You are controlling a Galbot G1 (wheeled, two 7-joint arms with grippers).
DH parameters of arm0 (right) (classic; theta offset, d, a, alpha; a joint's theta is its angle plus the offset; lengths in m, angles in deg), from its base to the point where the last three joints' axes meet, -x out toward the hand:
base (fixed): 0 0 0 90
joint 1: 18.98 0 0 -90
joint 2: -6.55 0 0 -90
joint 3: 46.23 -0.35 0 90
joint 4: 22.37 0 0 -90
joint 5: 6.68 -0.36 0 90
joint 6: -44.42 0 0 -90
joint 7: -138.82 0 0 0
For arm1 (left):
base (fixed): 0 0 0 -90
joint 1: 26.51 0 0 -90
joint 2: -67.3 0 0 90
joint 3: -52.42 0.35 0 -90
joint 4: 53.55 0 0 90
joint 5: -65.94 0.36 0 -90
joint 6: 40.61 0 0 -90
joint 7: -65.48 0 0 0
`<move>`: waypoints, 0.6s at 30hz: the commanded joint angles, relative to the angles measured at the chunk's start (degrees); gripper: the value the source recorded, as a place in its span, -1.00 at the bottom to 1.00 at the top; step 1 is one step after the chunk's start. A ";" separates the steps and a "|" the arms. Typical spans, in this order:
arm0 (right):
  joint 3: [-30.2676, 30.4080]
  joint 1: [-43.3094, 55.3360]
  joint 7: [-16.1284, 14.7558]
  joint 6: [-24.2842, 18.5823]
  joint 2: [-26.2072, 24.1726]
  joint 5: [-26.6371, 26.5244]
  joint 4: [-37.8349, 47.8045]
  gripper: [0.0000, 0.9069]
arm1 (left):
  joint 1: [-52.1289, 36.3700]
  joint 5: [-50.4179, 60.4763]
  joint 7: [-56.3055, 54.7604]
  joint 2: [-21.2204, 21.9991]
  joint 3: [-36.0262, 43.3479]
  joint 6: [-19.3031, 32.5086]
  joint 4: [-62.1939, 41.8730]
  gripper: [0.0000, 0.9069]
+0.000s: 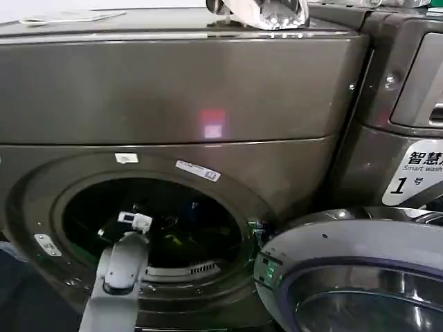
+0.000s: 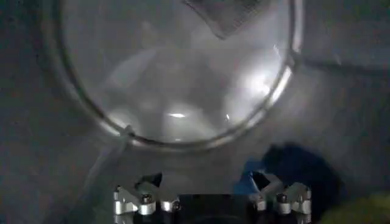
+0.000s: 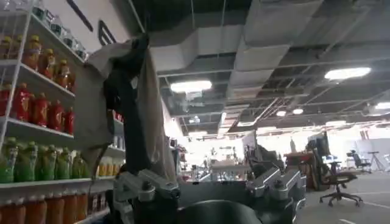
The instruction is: Grasp the clothes from the dryer.
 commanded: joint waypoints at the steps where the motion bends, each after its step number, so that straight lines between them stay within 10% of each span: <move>1: 0.10 -0.09 0.00 -0.28 0.29 0.16 0.09 1.00 | -5.30 8.04 16.24 -0.71 3.49 25.45 -4.95 1.00; 18: 0.75 0.57 0.03 -0.29 1.35 0.50 -0.08 1.00 | -11.05 9.83 16.28 1.09 6.13 25.16 -19.31 1.00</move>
